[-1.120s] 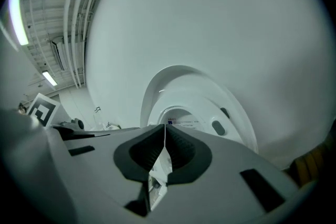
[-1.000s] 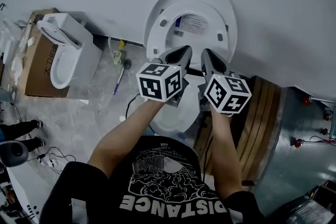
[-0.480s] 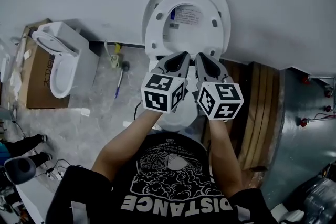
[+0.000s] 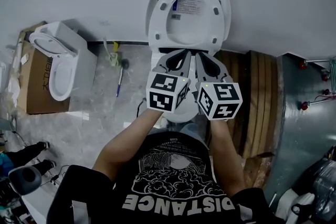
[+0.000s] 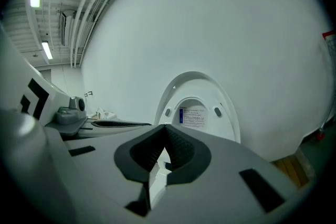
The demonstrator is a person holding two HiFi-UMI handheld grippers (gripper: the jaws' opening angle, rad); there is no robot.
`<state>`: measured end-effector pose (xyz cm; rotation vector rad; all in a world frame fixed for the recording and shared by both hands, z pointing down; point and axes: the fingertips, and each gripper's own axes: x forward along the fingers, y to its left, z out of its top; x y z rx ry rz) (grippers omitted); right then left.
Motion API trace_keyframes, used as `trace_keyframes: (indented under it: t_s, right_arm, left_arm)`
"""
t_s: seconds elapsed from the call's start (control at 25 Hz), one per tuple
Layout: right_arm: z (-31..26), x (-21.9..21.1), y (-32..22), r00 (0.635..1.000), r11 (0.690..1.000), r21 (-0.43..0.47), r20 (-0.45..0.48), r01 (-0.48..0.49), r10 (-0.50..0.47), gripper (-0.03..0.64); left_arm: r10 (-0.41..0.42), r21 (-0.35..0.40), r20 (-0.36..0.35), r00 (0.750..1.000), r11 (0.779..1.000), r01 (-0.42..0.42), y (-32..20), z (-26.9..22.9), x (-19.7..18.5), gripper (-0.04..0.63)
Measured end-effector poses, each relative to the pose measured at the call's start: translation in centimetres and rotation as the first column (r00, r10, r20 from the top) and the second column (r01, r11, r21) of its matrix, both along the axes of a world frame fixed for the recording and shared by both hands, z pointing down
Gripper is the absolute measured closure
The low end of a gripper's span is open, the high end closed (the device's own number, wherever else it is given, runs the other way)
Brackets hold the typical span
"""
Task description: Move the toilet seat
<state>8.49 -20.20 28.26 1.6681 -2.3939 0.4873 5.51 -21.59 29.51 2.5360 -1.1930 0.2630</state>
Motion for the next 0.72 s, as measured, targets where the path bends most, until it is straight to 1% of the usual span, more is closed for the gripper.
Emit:
trace_keyframes:
  t_s: [0.16, 0.52, 0.72]
  right_arm:
    - [-0.2, -0.3, 1.1, 1.0, 1.0, -0.002, -0.015, -0.022, 0.022, 0.6]
    - [-0.5, -0.5, 1.2, 0.998, 1.0, 0.004, -0.048, -0.03, 0.031, 0.6]
    - [-0.6, -0.1, 1.2, 0.998, 1.0, 0.0, -0.052, -0.029, 0.029, 0.6]
  left_arm:
    - [0.035, 0.019, 0.02, 0.999, 0.999, -0.035, 1.1, -0.4, -0.3, 0.584]
    - [0.061, 0.025, 0.02, 0.998, 0.998, -0.061, 1.5, -0.6, -0.4, 0.584]
    - [0.065, 0.013, 0.026, 0.998, 0.998, -0.065, 1.8, -0.4, -0.2, 0.584]
